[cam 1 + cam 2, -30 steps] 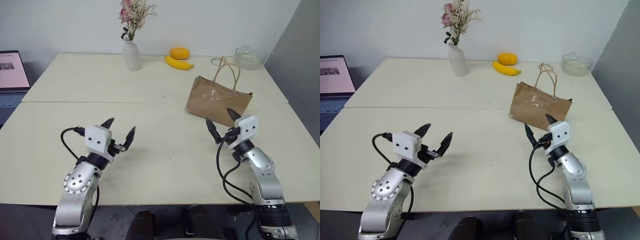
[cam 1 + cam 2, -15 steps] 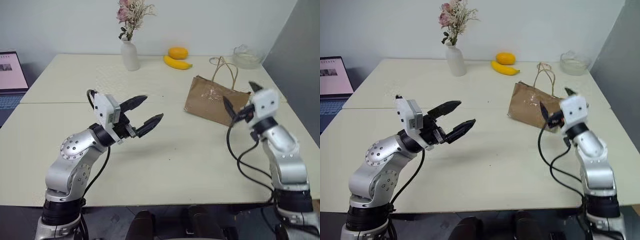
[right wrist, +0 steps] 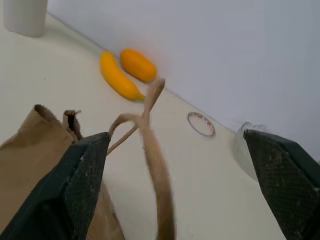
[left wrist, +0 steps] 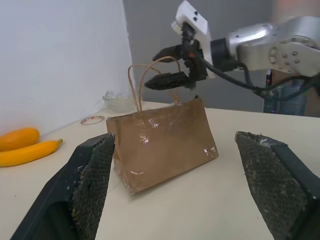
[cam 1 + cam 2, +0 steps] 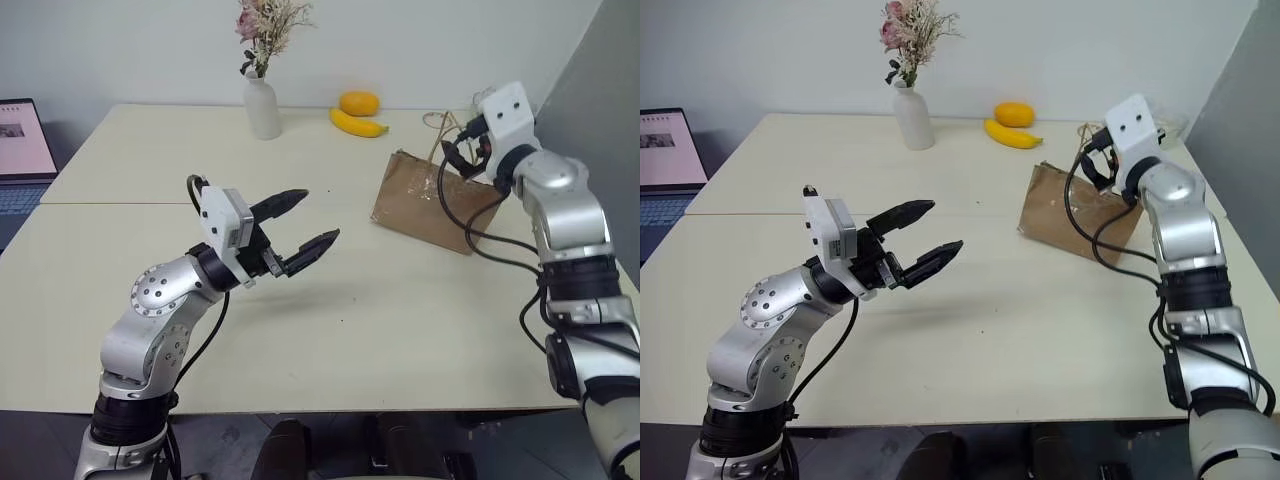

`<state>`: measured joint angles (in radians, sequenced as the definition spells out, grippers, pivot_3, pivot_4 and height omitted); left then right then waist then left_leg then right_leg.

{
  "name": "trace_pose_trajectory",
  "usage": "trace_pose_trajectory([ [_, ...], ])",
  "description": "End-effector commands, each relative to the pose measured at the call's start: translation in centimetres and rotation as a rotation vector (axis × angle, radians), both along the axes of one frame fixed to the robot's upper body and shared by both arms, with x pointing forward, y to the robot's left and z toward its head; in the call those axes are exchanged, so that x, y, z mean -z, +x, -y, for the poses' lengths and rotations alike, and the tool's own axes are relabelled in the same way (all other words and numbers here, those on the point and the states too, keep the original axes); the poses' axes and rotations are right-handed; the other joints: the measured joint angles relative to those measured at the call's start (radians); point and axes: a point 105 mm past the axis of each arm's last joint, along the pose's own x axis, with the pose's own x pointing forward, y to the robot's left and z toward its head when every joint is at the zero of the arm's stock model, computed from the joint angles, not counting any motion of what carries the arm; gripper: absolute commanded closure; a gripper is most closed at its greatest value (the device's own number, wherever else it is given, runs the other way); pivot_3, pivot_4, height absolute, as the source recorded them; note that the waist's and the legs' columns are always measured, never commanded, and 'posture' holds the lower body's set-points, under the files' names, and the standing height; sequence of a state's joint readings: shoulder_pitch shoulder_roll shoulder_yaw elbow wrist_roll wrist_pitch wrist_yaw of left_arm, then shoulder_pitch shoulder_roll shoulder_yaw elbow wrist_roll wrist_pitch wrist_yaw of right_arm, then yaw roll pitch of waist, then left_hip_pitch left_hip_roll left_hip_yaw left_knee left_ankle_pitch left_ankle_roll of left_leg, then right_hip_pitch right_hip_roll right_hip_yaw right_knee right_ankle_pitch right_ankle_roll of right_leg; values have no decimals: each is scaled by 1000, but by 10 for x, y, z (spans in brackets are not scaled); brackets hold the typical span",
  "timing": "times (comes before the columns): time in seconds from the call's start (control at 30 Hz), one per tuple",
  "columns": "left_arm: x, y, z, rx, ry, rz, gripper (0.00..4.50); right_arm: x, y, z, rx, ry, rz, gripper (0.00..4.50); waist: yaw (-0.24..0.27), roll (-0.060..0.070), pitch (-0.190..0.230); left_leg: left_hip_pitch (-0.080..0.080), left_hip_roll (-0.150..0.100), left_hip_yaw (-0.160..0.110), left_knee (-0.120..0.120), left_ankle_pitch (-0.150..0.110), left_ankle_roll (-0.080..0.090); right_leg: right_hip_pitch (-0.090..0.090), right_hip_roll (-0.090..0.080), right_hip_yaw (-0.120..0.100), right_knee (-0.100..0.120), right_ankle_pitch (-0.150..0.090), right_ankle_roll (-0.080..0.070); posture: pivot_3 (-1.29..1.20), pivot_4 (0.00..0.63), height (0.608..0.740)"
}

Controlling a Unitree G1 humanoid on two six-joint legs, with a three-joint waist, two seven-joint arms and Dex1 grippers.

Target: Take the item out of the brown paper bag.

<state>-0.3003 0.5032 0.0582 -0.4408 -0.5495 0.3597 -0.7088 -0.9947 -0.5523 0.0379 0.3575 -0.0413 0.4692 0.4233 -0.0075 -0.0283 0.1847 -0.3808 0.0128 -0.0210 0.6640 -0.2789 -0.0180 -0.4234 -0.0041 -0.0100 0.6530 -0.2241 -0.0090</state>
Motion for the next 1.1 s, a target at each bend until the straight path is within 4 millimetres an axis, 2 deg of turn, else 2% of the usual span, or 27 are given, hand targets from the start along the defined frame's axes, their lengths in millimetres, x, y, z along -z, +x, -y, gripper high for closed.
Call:
trace_pose_trajectory([
  [0.03,-6,-6,2,6,-6,47,469,-20,5,6,8,-43,22,0,0,0,0,0,0,0,0,0,0,0,0,0,-1,0,-1,0,150,740],
  [0.13,-4,-6,2,2,0,49,469,-22,10,4,-8,-53,2,0,0,0,0,-1,0,0,-1,0,0,0,0,0,-2,1,-1,0,150,740],
  [0.23,-4,-6,1,-3,2,50,439,-23,12,0,-34,-49,-22,627,0,0,0,-1,1,0,-1,0,0,0,0,0,-3,1,-1,0,150,740],
  [0.4,-2,-6,1,-9,7,52,439,-30,15,-5,-59,-11,-24,2368,0,0,0,-1,1,0,-1,0,0,0,0,0,-3,1,-1,0,150,740],
  [0.5,-1,-6,-1,-19,17,46,439,-46,11,-13,-91,-9,27,3356,0,1,0,-1,1,-1,-1,0,0,0,0,0,-3,1,-1,0,150,740],
  [0.57,0,-6,-3,-22,21,40,439,-56,9,-17,-104,-9,62,3727,0,1,1,-1,1,-1,-1,0,0,0,0,0,-3,1,-1,0,150,740],
  [0.67,3,-8,-5,-30,22,24,439,-68,5,-22,-137,-17,113,3988,0,4,2,-1,1,-1,-1,0,0,0,0,0,-3,1,-1,0,150,740],
  [0.9,13,-25,-13,-50,8,-52,439,-85,0,-43,-243,-43,167,4105,-1,4,3,-2,2,-1,-2,0,0,-1,-3,0,-4,1,-1,0,150,740],
  [1.1,15,-27,-25,-108,1,-69,439,-99,-4,-82,-382,-12,232,4107,-4,5,3,-1,2,-1,-1,0,0,-1,-3,0,-3,1,-2,0,150,740],
])
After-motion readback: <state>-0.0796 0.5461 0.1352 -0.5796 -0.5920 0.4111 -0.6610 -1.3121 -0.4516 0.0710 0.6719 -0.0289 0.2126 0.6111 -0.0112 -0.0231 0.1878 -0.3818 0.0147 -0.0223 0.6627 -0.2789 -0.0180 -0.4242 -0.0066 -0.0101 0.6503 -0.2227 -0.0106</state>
